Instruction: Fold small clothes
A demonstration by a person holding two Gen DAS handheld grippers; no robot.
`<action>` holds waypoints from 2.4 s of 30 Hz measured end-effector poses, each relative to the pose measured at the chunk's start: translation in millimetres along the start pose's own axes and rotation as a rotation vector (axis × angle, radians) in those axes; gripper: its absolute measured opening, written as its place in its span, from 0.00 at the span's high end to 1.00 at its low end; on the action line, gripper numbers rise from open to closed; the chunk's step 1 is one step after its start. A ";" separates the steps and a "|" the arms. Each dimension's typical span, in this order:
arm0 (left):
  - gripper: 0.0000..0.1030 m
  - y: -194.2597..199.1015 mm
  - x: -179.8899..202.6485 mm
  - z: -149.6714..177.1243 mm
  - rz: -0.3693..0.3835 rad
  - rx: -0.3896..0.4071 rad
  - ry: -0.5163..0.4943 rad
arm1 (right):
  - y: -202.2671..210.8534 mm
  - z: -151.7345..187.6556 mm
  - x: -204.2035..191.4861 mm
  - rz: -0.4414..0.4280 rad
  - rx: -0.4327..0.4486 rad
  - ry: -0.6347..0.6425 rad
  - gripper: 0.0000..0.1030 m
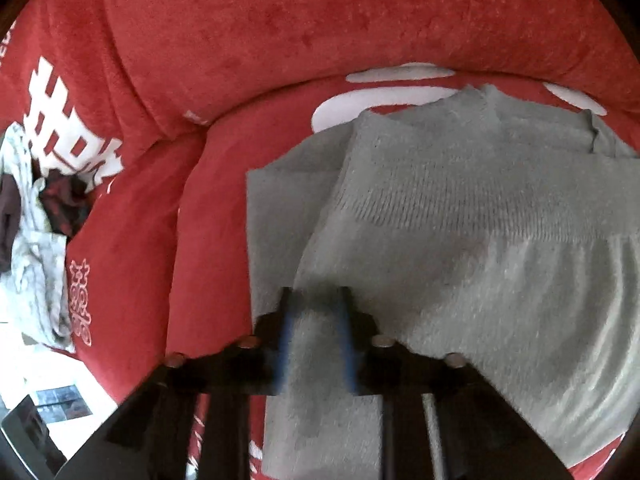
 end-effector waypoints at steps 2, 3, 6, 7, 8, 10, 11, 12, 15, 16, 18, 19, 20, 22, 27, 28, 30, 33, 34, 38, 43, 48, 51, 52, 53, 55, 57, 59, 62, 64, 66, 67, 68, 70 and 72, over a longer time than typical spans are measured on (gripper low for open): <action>0.00 -1.2 -1.5 -0.8 0.000 -0.007 -0.009 | -8.2 -0.6 -5.0 0.022 -0.012 0.038 0.87; 0.00 -2.5 -1.8 -1.4 0.002 -0.014 -0.013 | -9.6 -0.9 -10.7 0.044 -0.005 0.072 0.87; 0.00 -4.0 0.2 -2.4 -0.001 -0.022 -0.016 | -12.9 3.4 -31.6 0.101 -0.012 0.193 0.86; 0.00 -4.8 2.7 -4.3 0.003 -0.021 -0.019 | -12.0 6.7 -35.0 0.092 -0.019 0.218 0.86; 0.00 -4.7 4.5 -5.7 0.006 -0.022 -0.024 | -10.7 9.4 -36.5 0.080 -0.025 0.229 0.86; 0.00 -5.0 9.5 -8.9 0.007 -0.022 -0.036 | -2.7 22.2 -35.8 0.017 -0.054 0.237 0.86; 0.00 -5.4 12.7 -10.7 0.011 -0.024 -0.045 | 0.4 26.5 -33.4 0.001 -0.063 0.233 0.86; 0.00 -4.5 14.4 -11.0 0.012 -0.026 -0.052 | 6.2 34.9 -28.4 -0.023 -0.073 0.220 0.86; 0.00 -6.4 22.5 -15.6 0.022 -0.042 -0.066 | 18.1 54.6 -9.3 -0.079 -0.098 0.178 0.83; 0.00 -7.4 25.3 -16.7 0.027 -0.050 -0.068 | 22.5 63.5 1.2 -0.109 -0.108 0.143 0.82; 0.00 -8.5 30.2 -18.3 0.029 -0.057 -0.072 | 26.4 76.4 18.7 -0.151 -0.123 0.078 0.67; 0.00 -8.9 32.9 -18.8 0.027 -0.060 -0.076 | 28.8 84.1 28.4 -0.165 -0.130 0.047 0.65; 0.00 -9.5 35.7 -18.8 0.024 -0.062 -0.082 | 27.3 87.9 32.0 -0.174 -0.136 0.026 0.63; 0.00 -11.6 41.5 -18.5 0.017 -0.072 -0.098 | 29.6 102.5 52.0 -0.198 -0.150 -0.043 0.63; 0.00 -14.8 56.9 -16.4 0.006 -0.092 -0.136 | 32.0 126.9 81.4 -0.274 -0.131 -0.176 0.62; 0.00 -14.9 60.3 -15.8 0.004 -0.096 -0.144 | 31.8 129.7 85.4 -0.290 -0.128 -0.199 0.62; 0.00 -15.6 65.8 -15.0 -0.002 -0.101 -0.158 | 31.9 136.5 95.8 -0.333 -0.106 -0.261 0.62; 0.00 -18.3 73.9 -14.4 -0.027 -0.107 -0.182 | 32.3 144.0 107.4 -0.375 -0.070 -0.322 0.59; 0.00 -19.3 76.5 -14.5 -0.032 -0.109 -0.191 | 31.4 146.1 110.2 -0.385 -0.062 -0.336 0.59; 0.00 -23.5 83.4 -14.0 -0.038 -0.123 -0.209 | 24.4 153.6 116.2 -0.436 -0.077 -0.368 0.59; 0.00 -28.4 90.2 -12.9 -0.046 -0.140 -0.229 | 10.7 163.0 120.3 -0.480 -0.096 -0.411 0.59; 0.00 -31.0 94.9 -17.3 -0.037 -0.150 -0.240 | -2.5 173.4 130.3 -0.543 -0.064 -0.489 0.59; 0.00 -30.6 89.0 -27.0 -0.026 -0.144 -0.222 | -2.5 176.1 132.9 -0.591 -0.029 -0.511 0.49; 0.00 -30.1 86.1 -31.3 -0.010 -0.144 -0.210 | -1.7 175.9 132.2 -0.598 -0.021 -0.509 0.48; 0.00 -29.8 83.1 -35.7 0.013 -0.147 -0.194 | -1.1 175.6 131.7 -0.600 -0.017 -0.506 0.48; 0.00 -31.1 79.4 -42.7 0.068 -0.162 -0.172 | -0.6 174.0 131.8 -0.612 -0.001 -0.512 0.48; 0.00 -35.4 77.4 -48.5 0.133 -0.189 -0.152 | 0.0 170.3 131.8 -0.632 0.024 -0.533 0.48; 0.00 -41.4 79.0 -51.8 0.207 -0.218 -0.142 | -0.1 164.9 133.4 -0.655 0.049 -0.560 0.47; 0.00 -51.2 84.5 -53.8 0.307 -0.264 -0.130 | -3.5 155.0 133.3 -0.688 0.079 -0.599 0.46; 0.00 -57.5 88.7 -57.2 0.360 -0.289 -0.127 | -7.3 147.7 131.3 -0.718 0.069 -0.614 0.46; 0.00 -63.0 91.5 -61.5 0.421 -0.314 -0.119 | -8.8 144.6 131.8 -0.758 0.045 -0.624 0.76; 0.00 -65.7 93.3 -63.9 0.454 -0.330 -0.114 | -7.6 143.4 132.3 -0.791 0.045 -0.625 0.84; 0.00 -68.2 95.6 -65.7 0.486 -0.346 -0.108 | -3.8 140.5 130.7 -0.836 0.057 -0.618 0.90; 0.00 -73.3 102.0 -70.9 0.561 -0.387 -0.106 | 11.5 134.6 131.3 -0.881 0.087 -0.582 0.91; 0.00 -75.8 110.5 -74.9 0.601 -0.409 -0.109 | 26.7 127.5 130.3 -0.899 0.112 -0.543 0.91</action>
Point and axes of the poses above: each gripper's, at about its wrist camera, not at the fingertips, and y roughly against the way its jaws point, x to its right, z to its underside, the point moved 2 cm from there along -y, roughly the way its jaws point, and after that the axes turned 9 degrees about -x, right-handed, at the moved point
